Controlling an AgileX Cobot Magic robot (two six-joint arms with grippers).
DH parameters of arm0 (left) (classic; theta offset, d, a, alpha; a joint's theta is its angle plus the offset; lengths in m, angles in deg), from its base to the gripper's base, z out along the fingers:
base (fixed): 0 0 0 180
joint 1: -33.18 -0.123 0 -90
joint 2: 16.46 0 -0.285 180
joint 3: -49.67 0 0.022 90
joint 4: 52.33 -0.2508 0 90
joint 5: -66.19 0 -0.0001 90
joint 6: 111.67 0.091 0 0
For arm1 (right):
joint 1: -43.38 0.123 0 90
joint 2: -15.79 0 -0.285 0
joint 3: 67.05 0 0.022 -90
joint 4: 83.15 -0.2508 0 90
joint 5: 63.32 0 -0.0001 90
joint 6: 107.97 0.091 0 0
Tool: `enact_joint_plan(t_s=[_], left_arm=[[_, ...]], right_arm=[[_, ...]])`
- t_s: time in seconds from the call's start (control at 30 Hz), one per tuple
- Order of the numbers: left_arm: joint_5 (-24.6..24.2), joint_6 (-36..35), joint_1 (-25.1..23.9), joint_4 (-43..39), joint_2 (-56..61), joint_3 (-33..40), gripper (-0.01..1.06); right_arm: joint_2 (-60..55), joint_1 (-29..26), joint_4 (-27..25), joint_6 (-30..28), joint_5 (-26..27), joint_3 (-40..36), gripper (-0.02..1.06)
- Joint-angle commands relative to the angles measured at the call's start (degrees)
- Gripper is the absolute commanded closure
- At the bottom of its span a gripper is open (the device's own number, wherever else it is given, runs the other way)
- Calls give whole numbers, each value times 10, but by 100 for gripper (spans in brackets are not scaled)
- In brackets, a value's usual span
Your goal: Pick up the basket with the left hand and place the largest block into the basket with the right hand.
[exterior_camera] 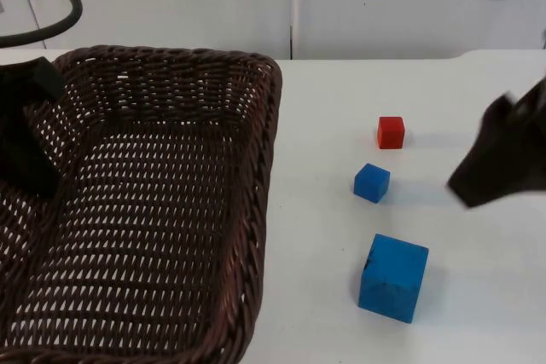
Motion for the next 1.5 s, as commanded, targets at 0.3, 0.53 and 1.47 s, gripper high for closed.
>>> enact_joint_plan(t_s=[0.3,0.53,1.47], left_arm=[[-3,-3,-1,14,8,2,105],[-3,-3,-1,14,8,2,105],[-3,-3,-1,16,8,2,105]], right_arm=[[-81,47,27,-48,51,4,0],[-122,47,28,-49,97,4,0],[-302,82,28,-47,219,4,6]])
